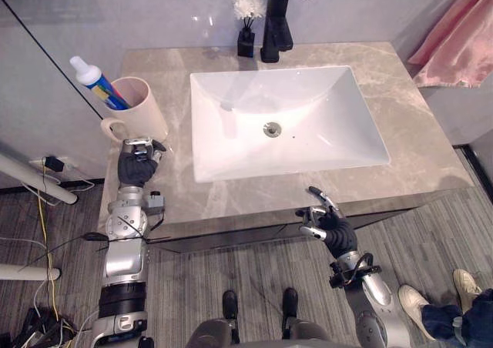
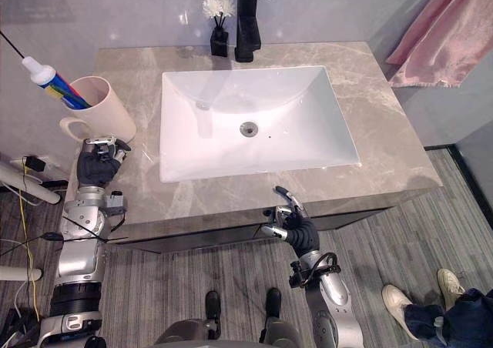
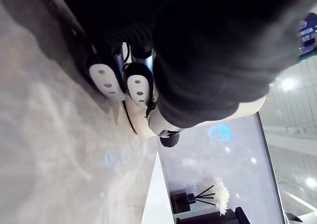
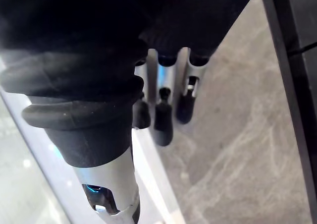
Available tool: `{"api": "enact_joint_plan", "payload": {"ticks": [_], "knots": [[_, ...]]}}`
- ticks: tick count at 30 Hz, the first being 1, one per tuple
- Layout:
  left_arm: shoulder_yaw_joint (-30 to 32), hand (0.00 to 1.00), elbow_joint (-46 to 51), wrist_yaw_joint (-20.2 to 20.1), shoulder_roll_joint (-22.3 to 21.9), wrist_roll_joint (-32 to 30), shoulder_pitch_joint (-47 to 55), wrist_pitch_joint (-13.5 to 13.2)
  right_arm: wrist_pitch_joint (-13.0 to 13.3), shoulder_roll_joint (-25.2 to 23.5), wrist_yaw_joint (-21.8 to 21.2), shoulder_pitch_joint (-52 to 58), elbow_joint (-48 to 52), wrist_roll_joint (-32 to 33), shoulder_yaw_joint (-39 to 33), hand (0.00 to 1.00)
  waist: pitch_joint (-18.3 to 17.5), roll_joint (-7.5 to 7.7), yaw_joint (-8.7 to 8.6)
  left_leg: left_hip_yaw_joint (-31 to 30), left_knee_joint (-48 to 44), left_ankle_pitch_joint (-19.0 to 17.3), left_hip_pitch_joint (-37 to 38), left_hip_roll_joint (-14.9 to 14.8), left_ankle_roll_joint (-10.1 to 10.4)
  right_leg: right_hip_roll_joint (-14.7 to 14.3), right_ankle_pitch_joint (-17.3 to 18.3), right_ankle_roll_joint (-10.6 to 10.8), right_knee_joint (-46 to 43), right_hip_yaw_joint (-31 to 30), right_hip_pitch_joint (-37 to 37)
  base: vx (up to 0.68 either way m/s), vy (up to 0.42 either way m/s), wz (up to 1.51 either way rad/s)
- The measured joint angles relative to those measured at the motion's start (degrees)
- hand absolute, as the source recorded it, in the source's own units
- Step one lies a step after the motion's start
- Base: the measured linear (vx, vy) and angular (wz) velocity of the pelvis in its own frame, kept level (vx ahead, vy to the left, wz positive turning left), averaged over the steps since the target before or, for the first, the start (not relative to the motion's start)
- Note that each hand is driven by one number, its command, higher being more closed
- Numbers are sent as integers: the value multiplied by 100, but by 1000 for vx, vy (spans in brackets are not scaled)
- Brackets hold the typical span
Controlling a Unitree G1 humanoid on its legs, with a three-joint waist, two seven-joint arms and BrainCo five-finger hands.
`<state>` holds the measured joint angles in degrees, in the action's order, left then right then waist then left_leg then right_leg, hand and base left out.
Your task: Organize washtable
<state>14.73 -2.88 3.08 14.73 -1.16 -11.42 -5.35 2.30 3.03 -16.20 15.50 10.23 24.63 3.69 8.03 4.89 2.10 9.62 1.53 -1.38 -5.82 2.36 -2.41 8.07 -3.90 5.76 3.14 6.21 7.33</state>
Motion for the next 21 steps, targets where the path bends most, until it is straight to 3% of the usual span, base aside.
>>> {"api": "enact_joint_plan", "payload": {"ticks": [6,21], "knots": [[-33,100,6,12,-3,10,13,-6,4,11,4,1,-1,0,4,0,2,-1,3,3,-9,14,4,-1,-20,-1,-2,-2,2,0,-6,0,0,0],[-186,100,510,-429,-65,420,767,-14,-59,83,-3,-7,-107,-5,-44,0,8,-77,9,-153,-15,19,206,20,-24,25,-2,-6,5,291,-284,-11,-3,5]]}}
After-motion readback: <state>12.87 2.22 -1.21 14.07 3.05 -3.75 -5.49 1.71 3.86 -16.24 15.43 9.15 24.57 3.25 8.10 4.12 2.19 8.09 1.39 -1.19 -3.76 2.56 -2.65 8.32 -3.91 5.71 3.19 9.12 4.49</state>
